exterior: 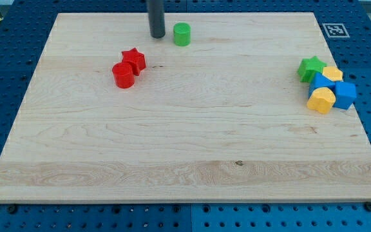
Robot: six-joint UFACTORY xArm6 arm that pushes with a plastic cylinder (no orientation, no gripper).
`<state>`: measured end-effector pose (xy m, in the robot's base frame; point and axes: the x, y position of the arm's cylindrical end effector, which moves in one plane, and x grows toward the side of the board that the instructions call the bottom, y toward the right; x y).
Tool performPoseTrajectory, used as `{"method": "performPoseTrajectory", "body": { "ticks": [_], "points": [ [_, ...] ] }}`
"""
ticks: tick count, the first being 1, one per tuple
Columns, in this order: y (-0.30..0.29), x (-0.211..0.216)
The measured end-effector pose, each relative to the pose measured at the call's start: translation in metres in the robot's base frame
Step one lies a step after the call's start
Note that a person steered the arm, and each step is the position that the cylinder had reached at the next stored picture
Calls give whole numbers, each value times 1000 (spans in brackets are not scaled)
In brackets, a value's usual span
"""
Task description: Push green circle to top center
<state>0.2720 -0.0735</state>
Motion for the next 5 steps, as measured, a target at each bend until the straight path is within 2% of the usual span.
{"method": "performPoseTrajectory", "body": {
  "ticks": [1, 2, 5],
  "points": [
    [16, 27],
    [66, 32],
    [74, -8]
  ]
}}
